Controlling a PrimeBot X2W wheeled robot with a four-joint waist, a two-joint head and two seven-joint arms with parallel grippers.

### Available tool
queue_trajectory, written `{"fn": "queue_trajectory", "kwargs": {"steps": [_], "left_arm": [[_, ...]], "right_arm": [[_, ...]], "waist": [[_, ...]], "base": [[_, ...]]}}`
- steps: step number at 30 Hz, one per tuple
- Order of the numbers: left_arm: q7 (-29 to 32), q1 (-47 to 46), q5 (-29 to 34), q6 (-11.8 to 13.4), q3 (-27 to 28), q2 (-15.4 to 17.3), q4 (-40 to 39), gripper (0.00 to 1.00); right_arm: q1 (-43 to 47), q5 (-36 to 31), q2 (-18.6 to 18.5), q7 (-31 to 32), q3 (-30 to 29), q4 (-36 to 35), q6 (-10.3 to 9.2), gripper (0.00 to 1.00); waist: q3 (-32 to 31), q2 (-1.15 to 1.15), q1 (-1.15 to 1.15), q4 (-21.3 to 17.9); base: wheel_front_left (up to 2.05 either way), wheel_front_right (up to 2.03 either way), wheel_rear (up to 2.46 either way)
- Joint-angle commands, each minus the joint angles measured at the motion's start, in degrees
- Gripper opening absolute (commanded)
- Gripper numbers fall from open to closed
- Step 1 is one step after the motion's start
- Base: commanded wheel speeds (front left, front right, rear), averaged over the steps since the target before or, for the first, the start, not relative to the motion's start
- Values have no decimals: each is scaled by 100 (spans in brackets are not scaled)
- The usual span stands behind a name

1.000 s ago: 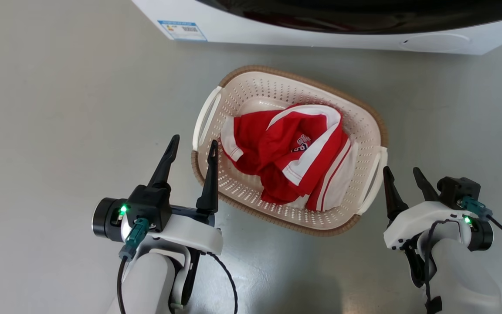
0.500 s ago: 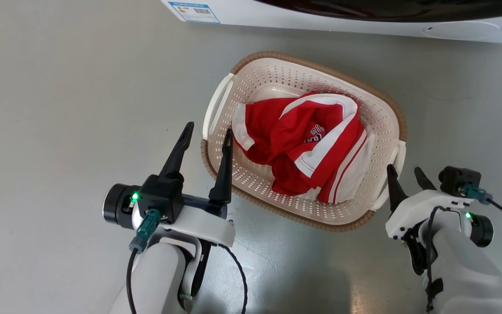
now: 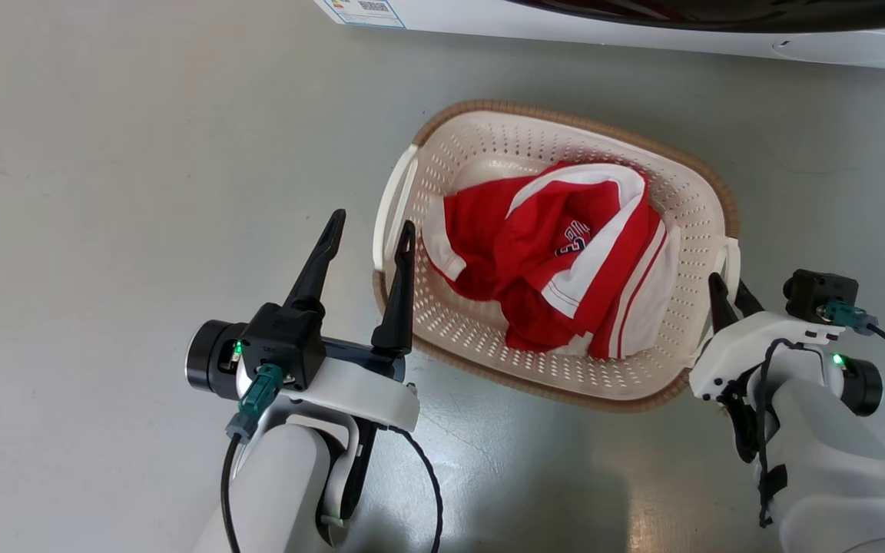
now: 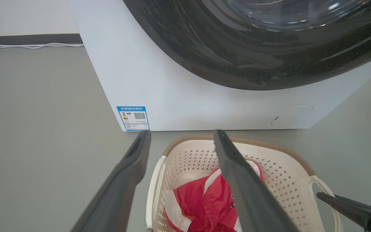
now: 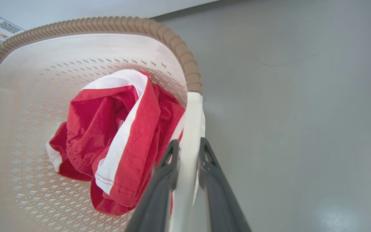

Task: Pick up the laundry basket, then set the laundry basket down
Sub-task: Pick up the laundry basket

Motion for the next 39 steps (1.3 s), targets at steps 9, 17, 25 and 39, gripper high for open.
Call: {"fn": "queue_trajectory", "kwargs": {"steps": [9,17,25,39], "left_arm": [[-35,-25,-58,57,138,83,-168,100],[-35,-37,-81,36,127,83,-163,100],[-35,-60,-81,32,114,83,-153,100],[-35,-73,-5,-4,181,83,-116,100]], "right_arm": [[-102,-1279,104,-61,-917,-134,23,0],[-327,-1949,104,-61,-1622,-184,23,2],[-412,-2142,104,-61,-1775,-151,23,33],[-351,-2281,104,-61,-1791,-470,23,100]], "waist": [[2,0,0,61],[20,0,0,102],[21,0,0,88],[-36,0,0,-55]], "base": [[0,0,0],[0,0,0],[0,0,0],[0,0,0]]}}
